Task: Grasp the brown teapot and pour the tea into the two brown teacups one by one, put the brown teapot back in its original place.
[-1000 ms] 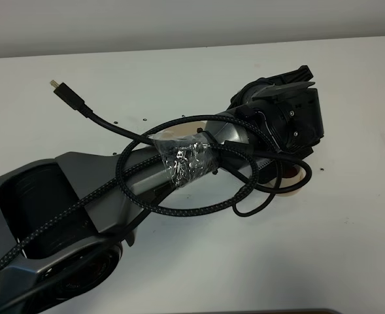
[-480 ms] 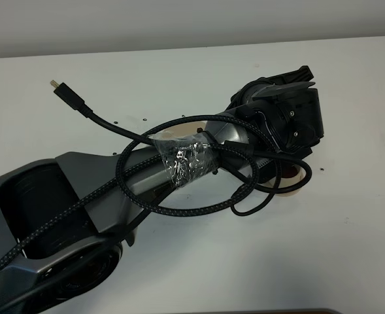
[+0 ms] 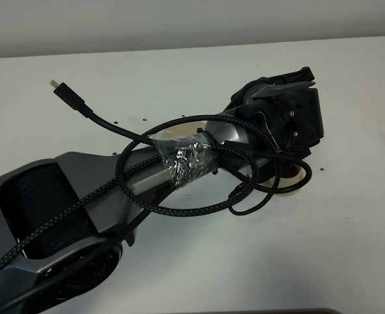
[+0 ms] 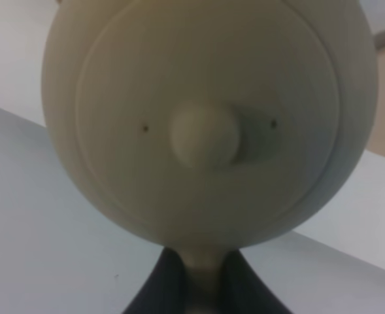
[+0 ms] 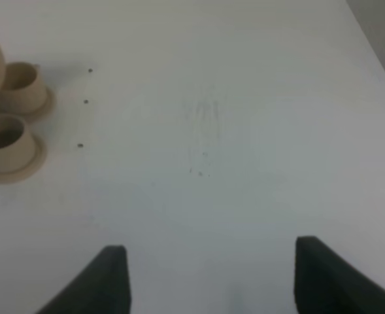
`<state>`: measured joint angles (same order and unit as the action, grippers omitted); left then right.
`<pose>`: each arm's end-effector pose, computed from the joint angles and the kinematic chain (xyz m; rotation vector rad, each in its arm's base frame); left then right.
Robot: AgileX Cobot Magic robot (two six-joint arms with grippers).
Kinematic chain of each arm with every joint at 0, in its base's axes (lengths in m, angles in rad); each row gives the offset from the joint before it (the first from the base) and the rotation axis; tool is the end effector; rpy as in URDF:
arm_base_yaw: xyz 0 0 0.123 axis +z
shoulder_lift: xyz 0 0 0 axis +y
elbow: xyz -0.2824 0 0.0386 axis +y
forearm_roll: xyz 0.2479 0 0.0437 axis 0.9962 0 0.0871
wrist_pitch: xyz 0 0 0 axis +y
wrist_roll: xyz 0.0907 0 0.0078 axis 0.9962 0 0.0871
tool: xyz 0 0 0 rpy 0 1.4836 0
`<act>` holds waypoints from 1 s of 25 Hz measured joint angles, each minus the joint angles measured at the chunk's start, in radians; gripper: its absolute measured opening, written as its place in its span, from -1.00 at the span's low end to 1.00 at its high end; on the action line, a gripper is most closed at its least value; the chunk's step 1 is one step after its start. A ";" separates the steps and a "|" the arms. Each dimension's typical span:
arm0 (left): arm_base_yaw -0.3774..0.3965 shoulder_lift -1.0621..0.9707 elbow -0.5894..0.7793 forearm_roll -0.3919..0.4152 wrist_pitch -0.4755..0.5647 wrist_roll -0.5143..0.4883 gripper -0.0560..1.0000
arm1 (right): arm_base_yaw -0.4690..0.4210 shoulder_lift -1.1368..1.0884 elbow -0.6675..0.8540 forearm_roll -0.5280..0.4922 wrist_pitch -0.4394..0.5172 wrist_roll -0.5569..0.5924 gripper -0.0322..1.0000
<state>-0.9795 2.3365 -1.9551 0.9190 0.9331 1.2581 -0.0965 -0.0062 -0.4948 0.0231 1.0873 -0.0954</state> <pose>0.3319 -0.3900 0.1899 2.6106 0.6115 1.2252 -0.0061 0.0025 0.2736 -0.0003 2.0709 -0.0902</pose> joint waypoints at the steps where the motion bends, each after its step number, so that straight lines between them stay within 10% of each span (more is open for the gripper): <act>1: 0.000 0.000 0.000 0.000 0.000 0.001 -0.64 | 0.000 0.000 0.000 0.000 0.000 0.000 0.08; 25: 0.000 0.000 0.000 0.030 -0.051 0.029 -0.64 | 0.000 0.000 0.000 0.000 0.000 0.000 0.08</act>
<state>-0.9795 2.3365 -1.9551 0.9490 0.8821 1.2874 -0.0965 -0.0062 -0.4948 0.0231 1.0873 -0.0954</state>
